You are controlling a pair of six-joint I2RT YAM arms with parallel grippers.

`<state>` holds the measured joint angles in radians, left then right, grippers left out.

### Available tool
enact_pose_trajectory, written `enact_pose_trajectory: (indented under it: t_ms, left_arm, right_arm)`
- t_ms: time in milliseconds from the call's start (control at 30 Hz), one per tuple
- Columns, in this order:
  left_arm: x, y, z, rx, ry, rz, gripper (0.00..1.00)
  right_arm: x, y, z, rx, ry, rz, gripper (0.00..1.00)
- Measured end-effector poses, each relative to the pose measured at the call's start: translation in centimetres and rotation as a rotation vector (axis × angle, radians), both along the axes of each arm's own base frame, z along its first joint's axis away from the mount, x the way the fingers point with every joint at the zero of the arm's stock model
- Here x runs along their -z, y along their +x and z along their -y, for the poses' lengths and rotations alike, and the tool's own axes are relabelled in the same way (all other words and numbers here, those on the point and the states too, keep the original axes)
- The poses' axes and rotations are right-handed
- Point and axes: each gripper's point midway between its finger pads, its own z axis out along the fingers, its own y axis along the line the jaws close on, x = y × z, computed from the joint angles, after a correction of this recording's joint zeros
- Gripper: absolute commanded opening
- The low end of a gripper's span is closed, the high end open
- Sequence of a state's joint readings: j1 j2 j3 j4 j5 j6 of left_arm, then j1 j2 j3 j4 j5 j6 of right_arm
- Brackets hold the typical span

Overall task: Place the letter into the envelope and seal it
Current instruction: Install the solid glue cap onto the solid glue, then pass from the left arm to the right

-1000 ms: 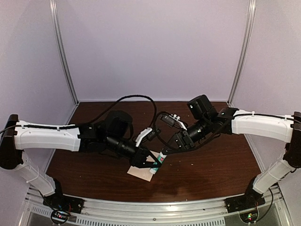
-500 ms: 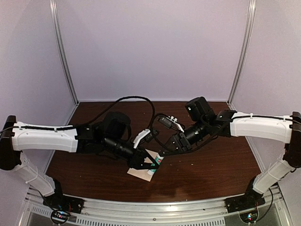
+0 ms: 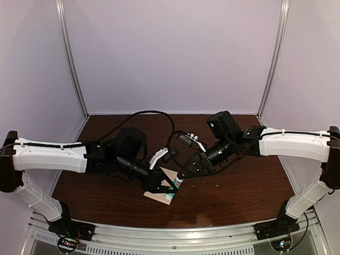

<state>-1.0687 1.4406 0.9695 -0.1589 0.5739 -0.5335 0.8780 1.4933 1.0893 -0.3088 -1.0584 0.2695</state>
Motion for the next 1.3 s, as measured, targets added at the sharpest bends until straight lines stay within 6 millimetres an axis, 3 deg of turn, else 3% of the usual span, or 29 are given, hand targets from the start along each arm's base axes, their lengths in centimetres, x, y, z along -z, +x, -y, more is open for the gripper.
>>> enact_pose_trajectory:
  t_ms: [67,200,300,500,633,867,1100,1300]
  left_arm:
    - [0.0,-0.1,0.0,0.006,-0.001,0.000,0.00]
    - [-0.2,0.0,-0.1,0.020,-0.014,0.003,0.00]
    - [-1.8,1.8,0.6,-0.018,-0.088,0.056,0.00]
    - [-3.7,3.8,1.0,-0.066,-0.167,0.115,0.00]
    - [-4.8,4.4,1.4,-0.080,-0.214,0.149,0.00]
    - [-5.6,4.9,1.6,-0.098,-0.243,0.175,0.00]
    - [-5.7,5.1,1.6,-0.110,-0.245,0.171,0.00]
    - [-6.2,5.3,1.7,-0.121,-0.266,0.174,0.00]
  right_arm:
    - [0.0,0.0,-0.1,0.002,-0.003,0.003,0.17]
    - [-0.3,0.2,-0.1,0.033,-0.017,0.010,0.43]
    - [-0.7,-0.1,-0.2,0.048,-0.017,0.008,0.56]
    - [-2.5,0.8,0.5,0.127,0.017,0.020,0.66]
    - [-3.4,2.1,1.3,0.211,0.033,0.016,0.67]
    - [-4.6,6.1,3.0,0.414,0.026,0.092,0.66]
    - [-5.9,6.2,2.5,0.423,0.054,0.130,0.64]
    - [-6.5,5.8,2.0,0.405,0.073,0.144,0.53]
